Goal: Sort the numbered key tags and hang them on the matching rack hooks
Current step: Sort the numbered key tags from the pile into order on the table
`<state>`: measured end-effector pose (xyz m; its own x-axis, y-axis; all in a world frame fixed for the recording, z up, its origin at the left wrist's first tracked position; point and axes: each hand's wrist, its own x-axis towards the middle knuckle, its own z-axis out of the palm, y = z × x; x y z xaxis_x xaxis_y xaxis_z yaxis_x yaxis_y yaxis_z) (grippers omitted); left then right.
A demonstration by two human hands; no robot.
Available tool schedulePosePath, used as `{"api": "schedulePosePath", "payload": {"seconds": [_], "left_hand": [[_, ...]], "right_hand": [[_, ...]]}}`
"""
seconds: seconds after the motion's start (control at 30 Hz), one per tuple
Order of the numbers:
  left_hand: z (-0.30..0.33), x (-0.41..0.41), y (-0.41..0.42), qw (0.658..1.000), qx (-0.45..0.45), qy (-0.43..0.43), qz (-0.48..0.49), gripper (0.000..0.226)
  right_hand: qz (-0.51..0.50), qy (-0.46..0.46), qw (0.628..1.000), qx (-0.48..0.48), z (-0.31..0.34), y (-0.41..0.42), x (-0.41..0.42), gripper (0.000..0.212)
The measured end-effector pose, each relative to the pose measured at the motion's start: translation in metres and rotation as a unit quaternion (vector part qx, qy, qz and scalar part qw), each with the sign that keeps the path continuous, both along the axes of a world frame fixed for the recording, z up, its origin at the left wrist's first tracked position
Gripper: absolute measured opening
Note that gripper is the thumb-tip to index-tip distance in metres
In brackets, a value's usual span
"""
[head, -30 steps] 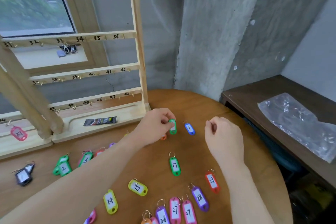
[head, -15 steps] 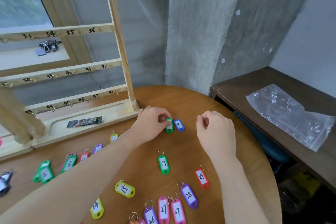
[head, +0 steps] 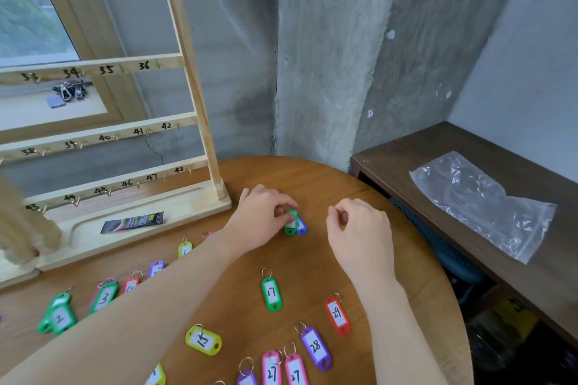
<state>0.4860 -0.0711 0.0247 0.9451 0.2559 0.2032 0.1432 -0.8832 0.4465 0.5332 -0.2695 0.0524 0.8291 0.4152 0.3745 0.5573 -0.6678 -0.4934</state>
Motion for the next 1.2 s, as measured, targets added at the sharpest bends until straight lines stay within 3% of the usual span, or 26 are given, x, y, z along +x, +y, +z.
{"api": "schedulePosePath", "payload": {"seconds": [0.3,0.57,0.93,1.0,1.1,1.2], "left_hand": [[0.023,-0.049,0.025,0.996,0.039,-0.056,0.056,0.019],[0.047,-0.228,0.073,0.977,0.047,-0.069,0.198,0.014],[0.009,-0.529,0.078,0.895,-0.009,-0.062,0.443,0.024],[-0.006,-0.564,0.075,0.873,-0.013,-0.096,0.478,0.033],[-0.019,-0.597,0.063,0.843,0.042,-0.083,0.529,0.021],[-0.030,-0.610,0.053,0.818,0.061,-0.093,0.564,0.034]], "right_hand": [[0.040,0.018,0.999,0.007,0.003,0.012,-0.016,0.022],[0.167,0.039,0.984,-0.049,0.028,0.064,-0.101,0.026],[0.343,0.014,0.934,-0.102,0.041,0.134,-0.267,0.027],[0.374,0.016,0.921,-0.109,0.040,0.146,-0.299,0.027],[0.422,0.052,0.896,-0.128,0.032,0.164,-0.344,0.028],[0.461,0.104,0.869,-0.147,0.021,0.178,-0.385,0.021]]}}
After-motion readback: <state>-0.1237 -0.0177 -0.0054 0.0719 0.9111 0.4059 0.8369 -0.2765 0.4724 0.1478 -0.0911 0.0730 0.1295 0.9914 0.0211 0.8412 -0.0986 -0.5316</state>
